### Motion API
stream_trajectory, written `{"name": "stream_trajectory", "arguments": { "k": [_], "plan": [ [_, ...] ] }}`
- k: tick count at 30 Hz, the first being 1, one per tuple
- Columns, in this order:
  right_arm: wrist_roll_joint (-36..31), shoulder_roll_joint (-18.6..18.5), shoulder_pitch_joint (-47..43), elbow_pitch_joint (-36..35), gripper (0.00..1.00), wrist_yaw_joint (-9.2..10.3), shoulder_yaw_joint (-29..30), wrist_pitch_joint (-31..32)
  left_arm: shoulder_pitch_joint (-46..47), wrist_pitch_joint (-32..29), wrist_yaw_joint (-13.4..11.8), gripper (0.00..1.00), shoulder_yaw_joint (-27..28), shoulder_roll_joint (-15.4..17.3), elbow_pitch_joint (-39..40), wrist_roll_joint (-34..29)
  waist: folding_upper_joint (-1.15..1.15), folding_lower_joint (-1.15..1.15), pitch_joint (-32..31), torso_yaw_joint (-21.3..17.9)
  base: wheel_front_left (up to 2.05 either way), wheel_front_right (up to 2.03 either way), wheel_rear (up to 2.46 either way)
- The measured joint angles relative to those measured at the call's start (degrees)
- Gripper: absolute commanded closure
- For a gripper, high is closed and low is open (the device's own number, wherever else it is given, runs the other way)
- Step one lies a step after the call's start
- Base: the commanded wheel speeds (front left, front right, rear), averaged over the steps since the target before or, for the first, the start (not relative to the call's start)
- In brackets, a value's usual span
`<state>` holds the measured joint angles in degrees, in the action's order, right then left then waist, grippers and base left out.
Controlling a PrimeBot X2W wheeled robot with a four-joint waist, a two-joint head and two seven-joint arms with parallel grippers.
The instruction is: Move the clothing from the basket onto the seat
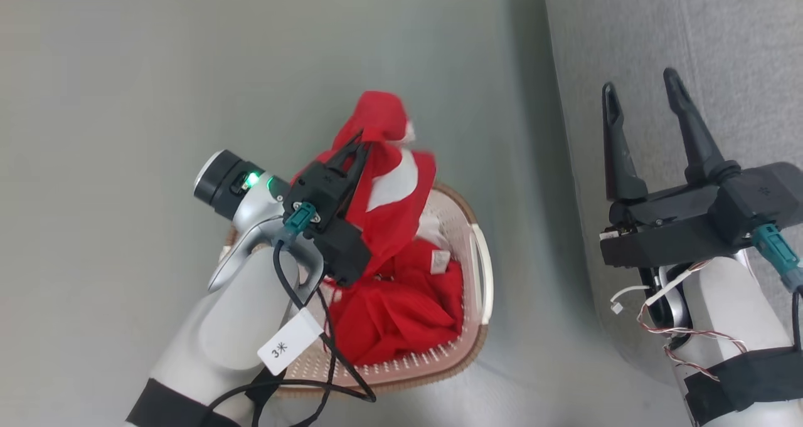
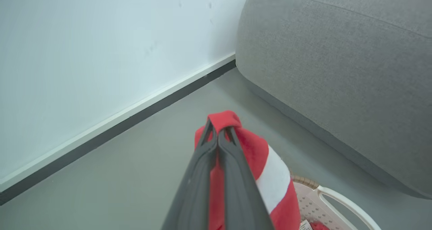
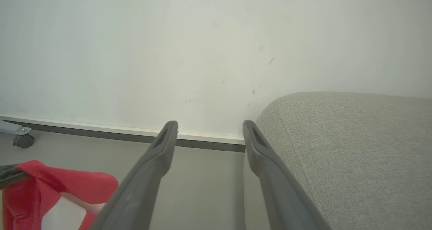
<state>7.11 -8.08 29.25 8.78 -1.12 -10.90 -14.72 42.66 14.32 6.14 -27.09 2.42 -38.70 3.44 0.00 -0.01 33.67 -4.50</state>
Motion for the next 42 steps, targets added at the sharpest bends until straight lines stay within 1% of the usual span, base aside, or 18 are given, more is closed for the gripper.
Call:
{"name": "stream_trajectory", "arguments": {
  "k": [5,10,12,19,26,29,36,42],
  "plan": [
    [0.52,0.03,-0.46,2.41,0.00,-0.91,0.21,0.00,0.05,0.01,0.45,1.00,-0.08,-0.03,3.22,0.90,0.00,0.00,-3.98,1.24,0.00,0.00,0.00],
    [0.96,0.05,-1.41,4.71,0.00,-1.22,0.65,0.00,0.32,0.01,0.53,1.00,0.37,-0.04,5.54,2.60,0.00,0.00,-8.03,2.25,0.00,0.00,0.00],
    [0.96,0.07,-2.05,5.61,0.00,-1.49,0.63,0.00,0.42,0.18,0.92,1.00,0.86,-0.09,6.21,3.32,0.00,0.00,-9.65,2.55,0.00,0.00,0.00],
    [0.92,0.20,-3.48,8.65,0.00,-2.74,-0.97,0.01,0.57,0.18,0.93,1.00,2.89,0.05,7.19,6.08,0.00,0.00,-15.39,3.24,0.00,0.00,0.00],
    [-0.09,0.44,-3.30,12.73,0.00,-4.91,-6.23,0.01,0.81,0.18,0.94,1.00,2.64,-0.07,6.19,7.25,-0.01,0.00,-21.07,3.47,0.00,0.00,0.00],
    [-0.12,1.08,-2.48,15.01,0.00,-5.47,-8.86,0.01,1.81,0.18,0.94,1.00,2.30,-0.11,5.14,7.59,-0.01,0.00,-23.50,3.51,0.00,0.00,0.00],
    [-0.03,3.25,-1.68,20.13,0.00,-5.98,-15.46,0.01,2.48,0.18,1.00,1.00,0.37,-0.24,3.14,8.48,-0.01,0.00,-29.16,3.51,0.00,0.00,0.00],
    [1.53,4.07,-2.61,21.28,0.00,-6.02,-19.56,0.01,1.12,-0.70,1.01,1.00,-2.22,-0.26,4.74,9.99,-0.01,0.00,-33.58,3.50,0.00,0.00,0.00]
  ]
}}
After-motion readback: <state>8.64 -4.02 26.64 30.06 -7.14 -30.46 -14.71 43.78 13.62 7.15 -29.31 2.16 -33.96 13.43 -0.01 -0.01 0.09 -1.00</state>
